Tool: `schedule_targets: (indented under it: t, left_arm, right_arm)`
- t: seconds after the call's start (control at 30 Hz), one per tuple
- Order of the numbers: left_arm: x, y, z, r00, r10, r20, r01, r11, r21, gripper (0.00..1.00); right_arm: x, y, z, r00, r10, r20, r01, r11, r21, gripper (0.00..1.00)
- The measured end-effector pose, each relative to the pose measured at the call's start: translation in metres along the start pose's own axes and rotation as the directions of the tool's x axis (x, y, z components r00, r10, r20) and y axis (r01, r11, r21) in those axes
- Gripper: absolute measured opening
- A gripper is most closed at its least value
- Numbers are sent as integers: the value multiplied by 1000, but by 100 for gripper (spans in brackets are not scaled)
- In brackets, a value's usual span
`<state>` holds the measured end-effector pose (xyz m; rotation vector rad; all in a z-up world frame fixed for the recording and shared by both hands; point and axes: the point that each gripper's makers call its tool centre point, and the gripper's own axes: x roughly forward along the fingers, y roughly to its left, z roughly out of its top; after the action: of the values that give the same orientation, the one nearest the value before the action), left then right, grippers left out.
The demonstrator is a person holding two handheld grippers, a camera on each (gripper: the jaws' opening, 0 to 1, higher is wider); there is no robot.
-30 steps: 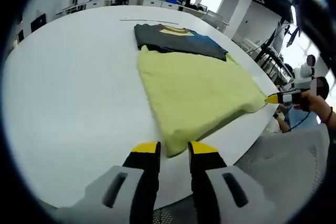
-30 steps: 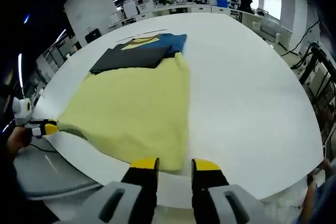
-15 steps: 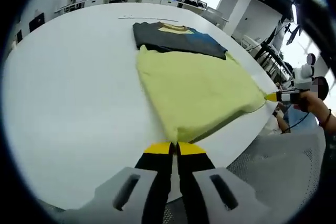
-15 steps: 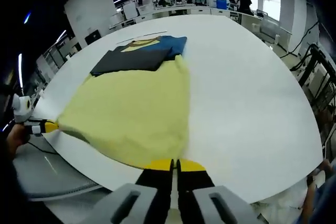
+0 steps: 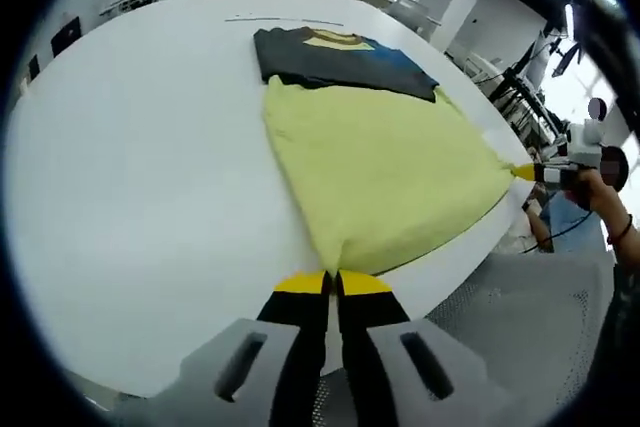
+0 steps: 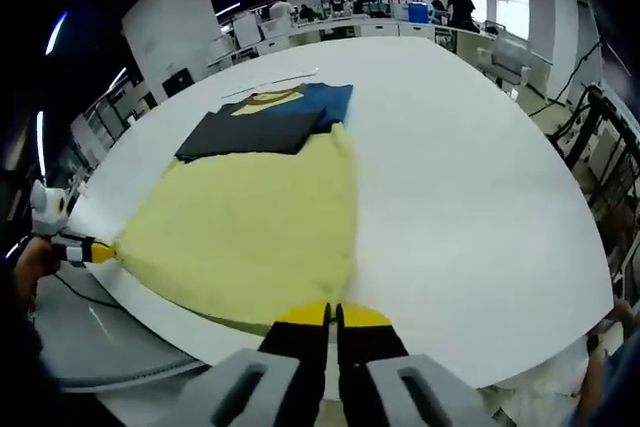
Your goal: Fold the garment on the visible template until the final outline fits inside the template.
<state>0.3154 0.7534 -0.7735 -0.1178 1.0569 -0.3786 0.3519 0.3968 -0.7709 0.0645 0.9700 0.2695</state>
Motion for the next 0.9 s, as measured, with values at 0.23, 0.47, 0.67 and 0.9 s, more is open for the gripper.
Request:
schedule_targets:
  t: [0.23, 0.47, 0.67, 0.9]
  left_arm:
    - [4, 2, -5, 1000, -7, -12, 6, 997, -72, 0]
    - [1, 0, -7, 1000, -8, -12, 7, 997, -72, 0]
    - [-5, -1, -10, 1000, -17, -19, 17, 999, -34, 0]
    - [-12, 3, -16, 1000, -5, -22, 4, 1000, -29, 0]
  right_arm:
    - [5, -1, -10, 1000, -4, -20, 3, 1000, -15, 0]
    - [2, -1, -9, 1000, -6, -4, 6, 1000, -10, 0]
    - [0, 0, -13, 1000, 0, -7, 0, 1000, -14, 0]
    - [-4, 8, -21, 1000, 21, -22, -22, 1000, -22, 0]
